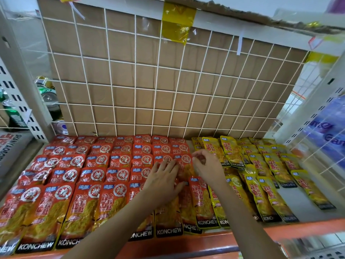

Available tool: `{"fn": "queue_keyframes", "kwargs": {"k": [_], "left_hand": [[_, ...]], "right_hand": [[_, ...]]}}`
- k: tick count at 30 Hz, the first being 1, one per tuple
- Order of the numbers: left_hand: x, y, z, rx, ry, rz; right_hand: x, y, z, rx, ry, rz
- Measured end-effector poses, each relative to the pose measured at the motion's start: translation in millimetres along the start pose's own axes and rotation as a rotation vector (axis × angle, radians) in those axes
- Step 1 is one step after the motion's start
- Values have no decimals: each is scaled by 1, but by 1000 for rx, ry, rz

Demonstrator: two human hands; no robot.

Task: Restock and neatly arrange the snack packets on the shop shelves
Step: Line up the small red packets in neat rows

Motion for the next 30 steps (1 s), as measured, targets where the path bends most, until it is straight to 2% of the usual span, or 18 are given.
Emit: {"fn": "queue_keyframes", "kwargs": {"k": [5, 8, 15, 20, 30], "left_hand": [[-3, -2, 3, 19, -13, 12], [-3, -2, 3, 51, -40, 16], [-1, 2, -5, 82, 48, 48], [10, 11, -11, 151, 43, 156], [21, -6, -11, 161, 10, 66]], "right_hand": [[-1, 8, -12, 30, -27, 10], [4, 16, -18, -9, 32, 44], [15, 36, -14, -411, 308, -79], [12, 39, -12, -423, 411, -114], [20, 44, -9, -416, 367, -137]]}}
Point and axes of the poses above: each hand's wrist, its own y-axis away from the middle knuckle, its own z-axis out of the palm, x = y × z, the point moved 3 cm from there along -y, towards the middle knuckle, and after that the axes turned 10 degrees about -z, right-handed, at the moved point
